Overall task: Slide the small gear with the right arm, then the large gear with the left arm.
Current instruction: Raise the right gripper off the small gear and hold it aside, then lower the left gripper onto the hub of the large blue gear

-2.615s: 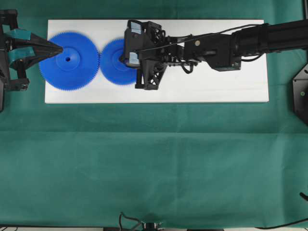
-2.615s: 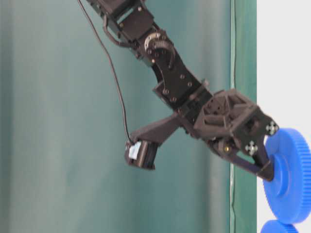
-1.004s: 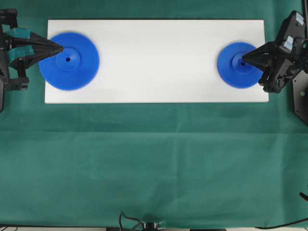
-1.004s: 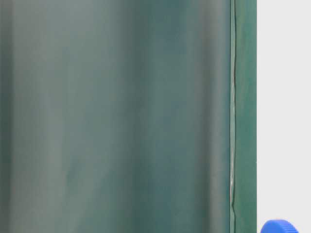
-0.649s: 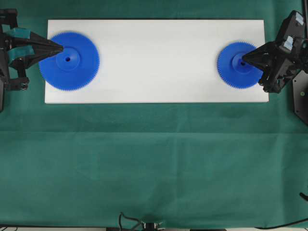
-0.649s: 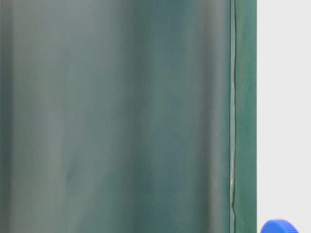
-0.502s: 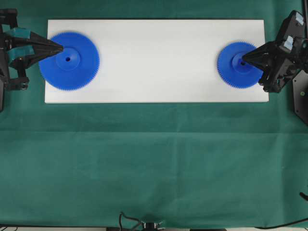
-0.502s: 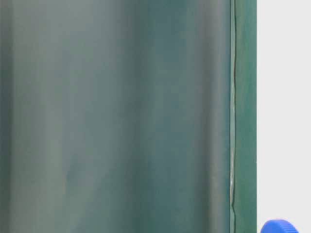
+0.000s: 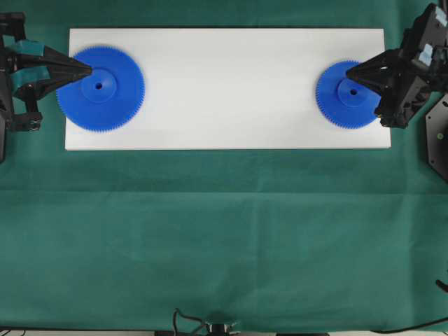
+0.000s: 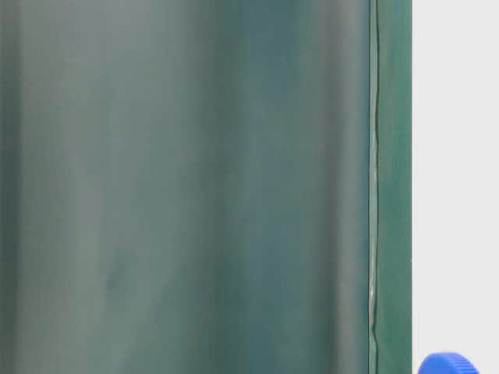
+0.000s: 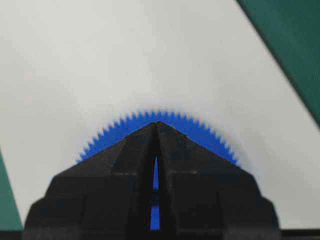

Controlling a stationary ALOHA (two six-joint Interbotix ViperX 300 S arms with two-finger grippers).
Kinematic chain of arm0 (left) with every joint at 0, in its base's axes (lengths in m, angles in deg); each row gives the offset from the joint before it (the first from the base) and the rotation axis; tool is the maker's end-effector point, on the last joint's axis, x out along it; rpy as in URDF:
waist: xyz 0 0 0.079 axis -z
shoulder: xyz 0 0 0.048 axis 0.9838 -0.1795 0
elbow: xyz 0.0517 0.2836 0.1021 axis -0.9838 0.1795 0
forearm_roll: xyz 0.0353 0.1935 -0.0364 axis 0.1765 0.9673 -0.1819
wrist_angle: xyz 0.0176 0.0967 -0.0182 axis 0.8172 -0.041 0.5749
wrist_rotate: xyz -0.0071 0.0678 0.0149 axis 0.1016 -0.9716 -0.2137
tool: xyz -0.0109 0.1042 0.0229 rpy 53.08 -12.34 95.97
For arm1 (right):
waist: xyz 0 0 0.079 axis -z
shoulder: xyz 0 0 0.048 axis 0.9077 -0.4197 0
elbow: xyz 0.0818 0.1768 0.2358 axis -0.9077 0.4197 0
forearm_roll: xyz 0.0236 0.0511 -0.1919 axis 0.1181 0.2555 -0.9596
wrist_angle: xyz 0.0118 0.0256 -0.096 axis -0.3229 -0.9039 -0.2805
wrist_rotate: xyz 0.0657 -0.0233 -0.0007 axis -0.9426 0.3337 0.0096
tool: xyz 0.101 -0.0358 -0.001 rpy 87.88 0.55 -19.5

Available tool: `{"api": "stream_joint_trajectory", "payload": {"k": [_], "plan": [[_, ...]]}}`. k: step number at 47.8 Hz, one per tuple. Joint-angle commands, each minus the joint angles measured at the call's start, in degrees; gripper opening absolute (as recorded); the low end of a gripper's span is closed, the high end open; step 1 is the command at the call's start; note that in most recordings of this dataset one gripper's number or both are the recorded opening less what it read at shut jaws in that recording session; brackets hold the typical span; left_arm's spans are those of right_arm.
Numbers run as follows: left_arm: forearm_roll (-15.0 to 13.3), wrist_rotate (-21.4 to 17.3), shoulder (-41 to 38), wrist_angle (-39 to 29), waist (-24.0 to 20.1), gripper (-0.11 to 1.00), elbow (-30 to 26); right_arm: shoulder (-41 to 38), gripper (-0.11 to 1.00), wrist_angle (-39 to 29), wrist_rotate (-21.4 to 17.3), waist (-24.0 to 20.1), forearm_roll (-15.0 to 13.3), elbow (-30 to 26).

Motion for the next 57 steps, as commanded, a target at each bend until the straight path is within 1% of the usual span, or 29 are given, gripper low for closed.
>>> {"api": "stream_joint_trajectory", "payload": {"k": [1,11,19,33,39,44,57], "plan": [[-0.1,-0.1,-0.3,0.3,-0.2,0.0,-0.7,1.7,0.53,-1.9,0.1,0.1,-0.8,-2.5],[-0.1,-0.1,-0.3,0.3,-0.2,0.0,-0.7,6.3,0.53,-5.2,0.2,0.1,-4.0,-5.5],[-0.1,-0.1,-0.3,0.2,-0.2,0.0,-0.7,9.2,0.53,-7.2,0.2,0.1,-5.7,-7.2],[-0.1,-0.1,-0.3,0.0,-0.2,0.0,-0.7,9.5,0.53,-8.1,0.2,0.1,-5.9,-7.6],[0.0,-0.1,-1.2,-1.5,-0.6,0.0,-0.6,8.7,0.53,-7.8,0.1,0.1,-6.0,-7.5],[-0.1,0.0,-4.2,-2.7,-1.2,0.0,-0.1,8.1,0.53,-7.8,0.0,0.1,-5.9,-7.4],[-0.4,0.1,-14.2,-1.8,-3.3,0.0,1.1,6.5,0.53,-7.7,-0.1,0.1,-5.9,-7.4]]}}
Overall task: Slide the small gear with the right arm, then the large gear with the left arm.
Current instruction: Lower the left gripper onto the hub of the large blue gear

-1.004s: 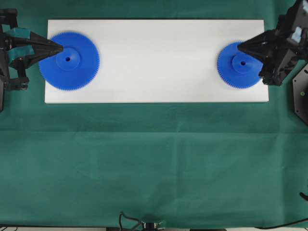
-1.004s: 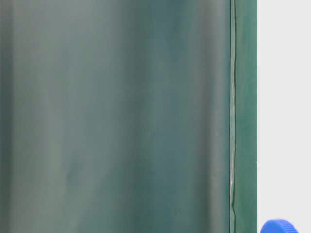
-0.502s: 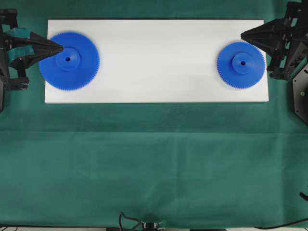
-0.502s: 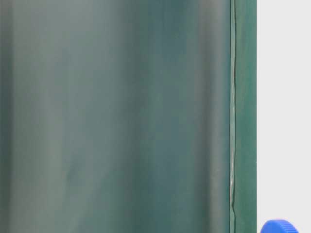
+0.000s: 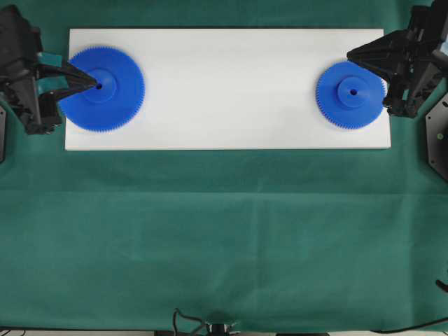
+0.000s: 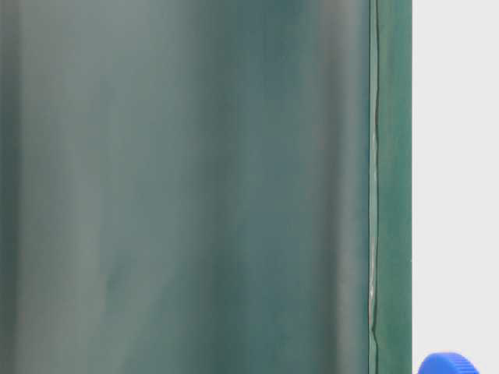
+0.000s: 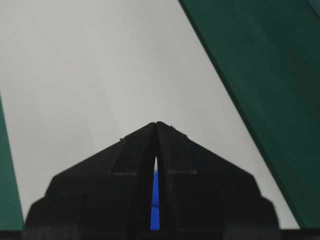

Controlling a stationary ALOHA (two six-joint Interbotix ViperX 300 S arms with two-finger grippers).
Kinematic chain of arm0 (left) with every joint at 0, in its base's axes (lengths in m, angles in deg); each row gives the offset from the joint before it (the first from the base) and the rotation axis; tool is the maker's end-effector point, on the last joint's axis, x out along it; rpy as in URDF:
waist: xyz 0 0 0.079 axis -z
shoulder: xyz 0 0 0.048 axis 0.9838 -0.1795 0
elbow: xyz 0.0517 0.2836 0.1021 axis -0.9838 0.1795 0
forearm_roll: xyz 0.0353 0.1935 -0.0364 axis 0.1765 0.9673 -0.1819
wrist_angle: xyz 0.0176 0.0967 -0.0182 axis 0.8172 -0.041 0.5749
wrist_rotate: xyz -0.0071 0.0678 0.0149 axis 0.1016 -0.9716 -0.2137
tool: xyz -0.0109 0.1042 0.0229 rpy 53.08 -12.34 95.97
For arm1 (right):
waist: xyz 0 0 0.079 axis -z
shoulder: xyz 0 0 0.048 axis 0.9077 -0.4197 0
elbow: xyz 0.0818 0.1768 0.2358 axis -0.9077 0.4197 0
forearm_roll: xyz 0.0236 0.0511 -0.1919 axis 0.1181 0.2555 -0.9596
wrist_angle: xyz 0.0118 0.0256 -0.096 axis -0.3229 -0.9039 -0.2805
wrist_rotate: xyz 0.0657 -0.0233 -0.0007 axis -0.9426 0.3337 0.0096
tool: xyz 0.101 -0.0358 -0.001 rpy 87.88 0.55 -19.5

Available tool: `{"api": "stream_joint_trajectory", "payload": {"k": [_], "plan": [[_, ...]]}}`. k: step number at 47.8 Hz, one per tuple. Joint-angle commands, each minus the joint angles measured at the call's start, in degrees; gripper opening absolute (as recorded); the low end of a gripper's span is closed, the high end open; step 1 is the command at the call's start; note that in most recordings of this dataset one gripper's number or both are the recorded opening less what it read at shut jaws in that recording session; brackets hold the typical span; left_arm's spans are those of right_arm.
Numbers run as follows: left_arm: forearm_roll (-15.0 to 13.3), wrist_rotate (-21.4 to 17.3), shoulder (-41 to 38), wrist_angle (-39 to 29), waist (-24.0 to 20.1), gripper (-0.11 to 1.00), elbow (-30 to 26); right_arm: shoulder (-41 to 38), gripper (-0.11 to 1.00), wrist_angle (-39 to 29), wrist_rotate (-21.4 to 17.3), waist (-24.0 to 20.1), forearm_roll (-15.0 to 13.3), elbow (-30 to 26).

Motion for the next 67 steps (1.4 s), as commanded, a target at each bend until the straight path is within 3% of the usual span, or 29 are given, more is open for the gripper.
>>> {"api": "stream_joint_trajectory", "payload": {"k": [1,15,67], "plan": [[-0.2,0.0,-2.8,1.1,-1.0,0.0,-0.4,-0.4,0.53,0.4,-0.1,0.1,-0.1,-1.1],[-0.2,0.0,-8.0,6.1,-3.2,0.0,1.2,-0.4,0.53,0.4,-0.1,0.1,-0.1,-1.1],[-0.2,-0.1,-15.6,10.1,-4.5,0.0,1.5,-0.4,0.53,0.4,-0.3,0.1,-0.1,-1.1]]}}
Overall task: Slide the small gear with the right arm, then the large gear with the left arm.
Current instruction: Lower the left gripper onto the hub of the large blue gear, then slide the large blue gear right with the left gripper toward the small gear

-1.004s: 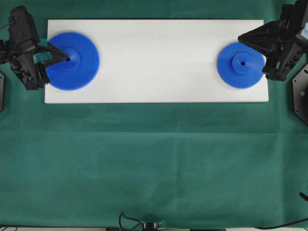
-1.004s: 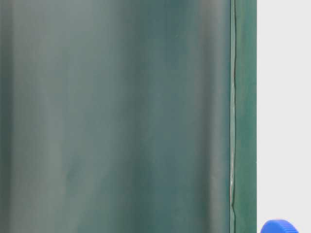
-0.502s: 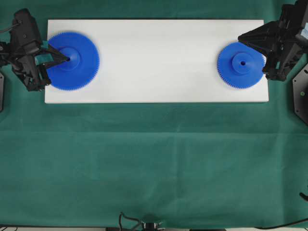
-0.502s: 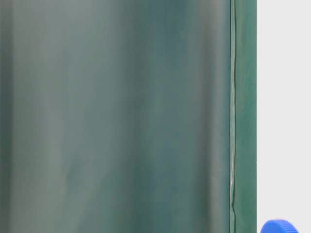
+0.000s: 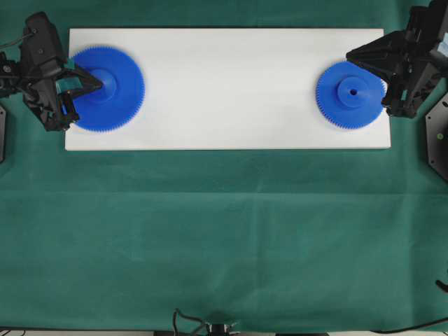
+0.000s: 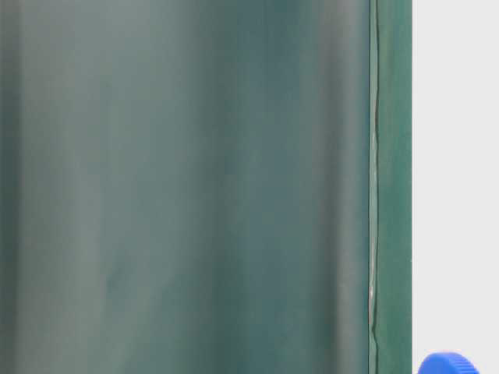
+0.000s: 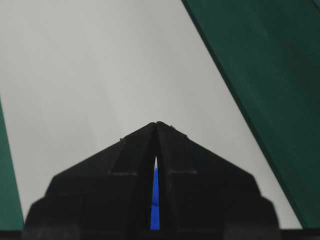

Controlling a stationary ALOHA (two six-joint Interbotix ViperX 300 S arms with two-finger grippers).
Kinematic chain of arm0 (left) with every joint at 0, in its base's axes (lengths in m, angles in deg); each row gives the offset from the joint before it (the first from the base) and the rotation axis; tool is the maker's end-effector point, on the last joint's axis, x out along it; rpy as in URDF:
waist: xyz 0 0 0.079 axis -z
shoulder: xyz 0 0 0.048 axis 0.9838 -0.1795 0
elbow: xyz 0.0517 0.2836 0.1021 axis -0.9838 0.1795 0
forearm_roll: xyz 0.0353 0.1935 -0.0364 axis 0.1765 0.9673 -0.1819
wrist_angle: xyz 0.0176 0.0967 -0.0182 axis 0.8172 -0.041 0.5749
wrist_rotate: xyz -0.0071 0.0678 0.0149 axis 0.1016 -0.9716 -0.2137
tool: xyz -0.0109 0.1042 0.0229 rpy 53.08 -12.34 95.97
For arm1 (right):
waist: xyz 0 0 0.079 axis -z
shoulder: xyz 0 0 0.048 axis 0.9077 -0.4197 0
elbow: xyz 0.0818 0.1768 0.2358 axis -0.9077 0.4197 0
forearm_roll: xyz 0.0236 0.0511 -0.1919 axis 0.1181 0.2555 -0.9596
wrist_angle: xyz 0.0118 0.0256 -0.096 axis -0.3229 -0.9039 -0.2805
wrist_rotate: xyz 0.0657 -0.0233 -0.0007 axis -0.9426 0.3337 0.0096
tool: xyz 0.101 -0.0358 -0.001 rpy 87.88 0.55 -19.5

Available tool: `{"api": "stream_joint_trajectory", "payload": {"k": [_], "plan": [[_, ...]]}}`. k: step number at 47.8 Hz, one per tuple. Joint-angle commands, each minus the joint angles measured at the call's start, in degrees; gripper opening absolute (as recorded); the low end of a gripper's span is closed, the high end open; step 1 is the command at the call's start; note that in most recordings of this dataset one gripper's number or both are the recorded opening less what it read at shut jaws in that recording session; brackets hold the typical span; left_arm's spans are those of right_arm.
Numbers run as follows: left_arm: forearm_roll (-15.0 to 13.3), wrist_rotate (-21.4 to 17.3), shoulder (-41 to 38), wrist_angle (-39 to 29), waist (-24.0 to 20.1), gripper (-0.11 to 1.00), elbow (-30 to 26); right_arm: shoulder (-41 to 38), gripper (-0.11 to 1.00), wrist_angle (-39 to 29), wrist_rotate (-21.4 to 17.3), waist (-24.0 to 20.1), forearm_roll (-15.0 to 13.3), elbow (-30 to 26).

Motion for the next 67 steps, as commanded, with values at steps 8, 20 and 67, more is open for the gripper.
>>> {"api": "stream_joint_trajectory", "payload": {"k": [8,20,67], "plan": [[-0.1,0.0,-0.1,0.1,-0.4,0.0,-0.3,-0.1,0.53,0.3,-0.2,0.1,-0.1,-1.1],[-0.1,0.1,-1.0,-1.7,-0.4,0.0,-0.4,0.0,0.53,0.2,-0.3,0.1,-0.1,-1.1],[-0.3,-0.1,-37.2,-1.1,5.4,0.0,-32.6,-1.0,0.53,0.0,-0.3,0.1,-0.1,-1.0]]}}
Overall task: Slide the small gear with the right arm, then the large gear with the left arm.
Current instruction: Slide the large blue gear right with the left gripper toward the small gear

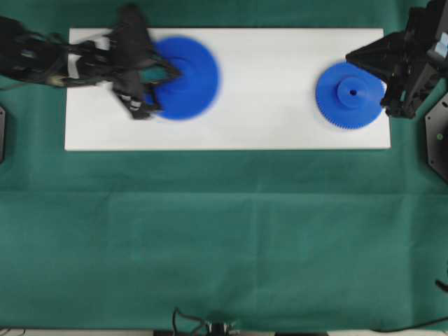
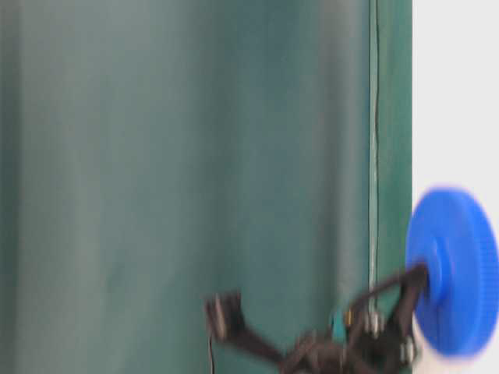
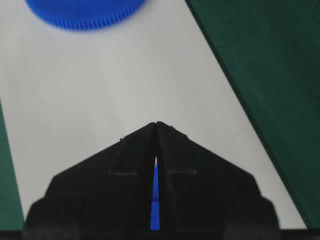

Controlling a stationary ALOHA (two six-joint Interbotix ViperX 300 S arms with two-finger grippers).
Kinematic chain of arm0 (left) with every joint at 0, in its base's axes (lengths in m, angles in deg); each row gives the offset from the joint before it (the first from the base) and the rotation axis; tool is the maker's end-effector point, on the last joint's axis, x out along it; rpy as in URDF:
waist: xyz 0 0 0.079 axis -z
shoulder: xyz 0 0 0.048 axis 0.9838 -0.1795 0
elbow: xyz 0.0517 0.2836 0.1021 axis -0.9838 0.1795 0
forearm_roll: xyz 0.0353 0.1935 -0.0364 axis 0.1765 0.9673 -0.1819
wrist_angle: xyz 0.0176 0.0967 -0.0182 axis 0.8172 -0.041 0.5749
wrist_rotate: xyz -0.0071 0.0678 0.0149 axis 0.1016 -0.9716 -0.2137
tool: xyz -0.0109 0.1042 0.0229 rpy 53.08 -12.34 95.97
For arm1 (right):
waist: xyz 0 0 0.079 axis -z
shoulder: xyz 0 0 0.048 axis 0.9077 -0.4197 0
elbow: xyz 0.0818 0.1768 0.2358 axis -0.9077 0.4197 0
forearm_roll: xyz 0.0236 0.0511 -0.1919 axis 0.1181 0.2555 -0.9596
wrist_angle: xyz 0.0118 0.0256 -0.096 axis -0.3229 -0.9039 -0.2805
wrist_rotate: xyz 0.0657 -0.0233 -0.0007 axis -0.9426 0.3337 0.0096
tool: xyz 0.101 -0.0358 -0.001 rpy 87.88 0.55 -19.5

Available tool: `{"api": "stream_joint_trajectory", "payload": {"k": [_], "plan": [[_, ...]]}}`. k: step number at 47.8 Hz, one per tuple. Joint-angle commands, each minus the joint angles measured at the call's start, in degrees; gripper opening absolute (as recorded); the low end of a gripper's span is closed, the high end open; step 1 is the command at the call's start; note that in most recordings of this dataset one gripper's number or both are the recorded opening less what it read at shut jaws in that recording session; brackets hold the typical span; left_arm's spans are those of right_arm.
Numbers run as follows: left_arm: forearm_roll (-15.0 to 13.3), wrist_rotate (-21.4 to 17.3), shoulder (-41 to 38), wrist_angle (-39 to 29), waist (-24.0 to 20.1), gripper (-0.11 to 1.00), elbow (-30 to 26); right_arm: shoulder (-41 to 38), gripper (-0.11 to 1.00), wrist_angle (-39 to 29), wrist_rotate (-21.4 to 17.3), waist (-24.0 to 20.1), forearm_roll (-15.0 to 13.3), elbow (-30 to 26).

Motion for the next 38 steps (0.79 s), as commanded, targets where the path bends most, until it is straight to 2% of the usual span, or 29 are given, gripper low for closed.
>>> {"api": "stream_joint_trajectory", "payload": {"k": [1,10,16,20,28,38], "plan": [[-0.2,-0.1,-8.7,-1.1,1.2,0.0,-6.3,-0.4,0.53,0.4,0.0,0.1,-0.1,-1.0],[-0.2,-0.1,-18.3,-2.5,2.9,0.0,-20.2,-0.6,0.53,0.4,0.2,0.0,-0.1,-1.0],[-0.2,-0.2,-22.4,-6.3,4.6,0.0,-29.2,-0.8,0.53,0.4,0.2,0.0,-0.1,-1.0],[-0.1,-0.4,-24.3,-8.4,5.4,0.0,-33.2,-0.9,0.53,0.4,0.2,0.0,-0.1,-0.9],[0.0,-0.4,-26.4,-11.1,6.2,0.0,-37.6,-1.1,0.53,0.6,0.3,0.0,-0.1,-1.0],[0.0,-0.3,-26.3,-11.6,6.2,0.0,-36.3,-1.5,0.53,0.7,0.2,-0.1,-0.1,-1.0]]}}
